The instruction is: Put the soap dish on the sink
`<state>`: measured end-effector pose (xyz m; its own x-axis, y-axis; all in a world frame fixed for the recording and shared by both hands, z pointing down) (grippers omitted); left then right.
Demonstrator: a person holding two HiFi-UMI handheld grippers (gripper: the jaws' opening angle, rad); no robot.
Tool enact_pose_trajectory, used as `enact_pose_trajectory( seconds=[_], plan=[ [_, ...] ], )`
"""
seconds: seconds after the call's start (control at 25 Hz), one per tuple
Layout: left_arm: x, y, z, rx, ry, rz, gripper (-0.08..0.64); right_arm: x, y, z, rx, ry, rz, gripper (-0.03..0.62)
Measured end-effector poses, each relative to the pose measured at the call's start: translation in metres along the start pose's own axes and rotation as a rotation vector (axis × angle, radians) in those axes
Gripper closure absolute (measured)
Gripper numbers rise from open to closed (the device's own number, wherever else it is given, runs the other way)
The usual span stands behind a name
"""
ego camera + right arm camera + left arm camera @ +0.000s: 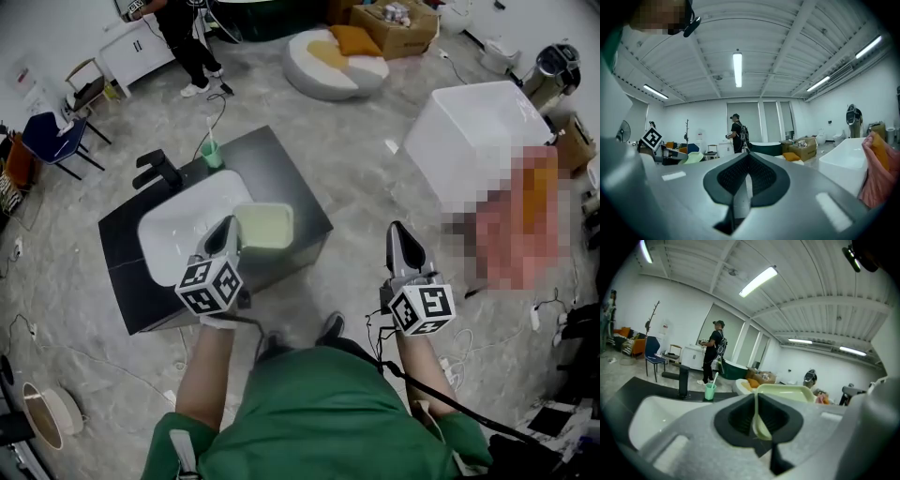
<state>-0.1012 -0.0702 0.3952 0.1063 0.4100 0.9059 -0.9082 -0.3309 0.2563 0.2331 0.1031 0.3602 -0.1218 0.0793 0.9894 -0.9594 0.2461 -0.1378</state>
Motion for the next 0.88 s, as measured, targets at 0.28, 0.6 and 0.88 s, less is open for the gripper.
enact_pose_trajectory(
  seconds=[0.28,0.6,0.88],
  plan=[
    [0.010,-0.043,0.019,-0.160,-0.016,-0.007,0.540,0.003,-0.076,0.024,-0.125,0.014,0.044,0.601],
    [0.026,-0.044,0.068,-0.252,0.044,-0.013,0.540,0.024,-0.111,0.082,-0.204,0.081,0.098,0.601],
    [0.055,-0.007,0.127,-0.287,0.116,-0.079,0.540,0.013,-0.125,0.154,-0.213,0.134,0.041,0.601]
  ],
)
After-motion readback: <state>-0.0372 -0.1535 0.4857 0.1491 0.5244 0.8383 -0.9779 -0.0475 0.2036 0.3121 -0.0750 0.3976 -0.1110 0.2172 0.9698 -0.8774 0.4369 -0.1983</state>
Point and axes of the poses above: the fingertips, and each gripper's own axes: z forward along the fingers, y to its left, x out of its underside, the point moved 10 cm from there along -z, backward along the fingers, and after that the axes turned 14 degrees about -x, right-handed, at the moved point
